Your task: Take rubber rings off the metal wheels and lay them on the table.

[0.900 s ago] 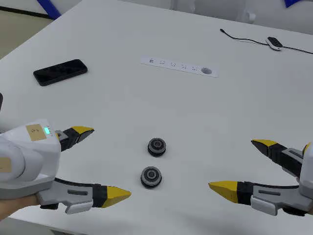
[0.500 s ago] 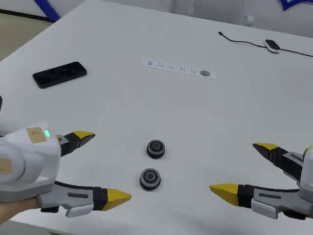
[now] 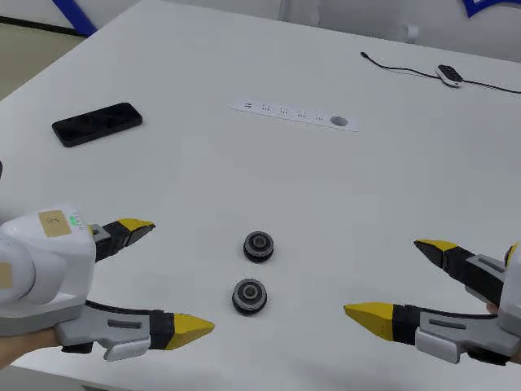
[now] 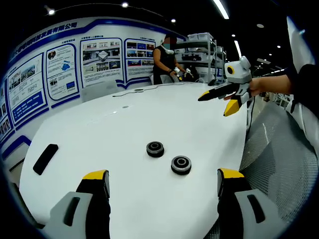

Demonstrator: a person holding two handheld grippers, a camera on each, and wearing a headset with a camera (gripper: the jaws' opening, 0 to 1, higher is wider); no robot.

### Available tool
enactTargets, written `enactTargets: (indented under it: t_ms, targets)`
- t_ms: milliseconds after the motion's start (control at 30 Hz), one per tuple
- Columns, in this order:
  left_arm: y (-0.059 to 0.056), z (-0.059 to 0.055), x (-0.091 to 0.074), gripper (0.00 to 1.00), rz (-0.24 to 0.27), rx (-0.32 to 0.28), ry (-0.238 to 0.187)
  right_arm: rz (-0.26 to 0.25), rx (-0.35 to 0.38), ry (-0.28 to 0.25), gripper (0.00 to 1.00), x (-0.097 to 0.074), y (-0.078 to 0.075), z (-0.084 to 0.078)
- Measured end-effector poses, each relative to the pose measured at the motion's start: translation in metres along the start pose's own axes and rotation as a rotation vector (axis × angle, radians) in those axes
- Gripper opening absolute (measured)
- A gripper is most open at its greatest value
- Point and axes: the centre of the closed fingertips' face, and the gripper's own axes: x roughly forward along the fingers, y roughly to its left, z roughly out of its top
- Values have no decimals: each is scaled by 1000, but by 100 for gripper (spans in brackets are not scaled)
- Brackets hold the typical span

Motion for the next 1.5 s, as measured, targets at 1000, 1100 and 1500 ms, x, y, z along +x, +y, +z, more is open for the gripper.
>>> enactTargets:
  t_ms: [1000,1100,1500]
  targets:
    - [-6,-10,15,83,-47,18,58,24,194,-7,80,13,18,-16]
    - [-8,-12,20,81,-54,53,75,43,222,-5,78,16,24,-18]
    - [-17,4,45,65,-90,102,46,69,300,-21,71,23,28,-20]
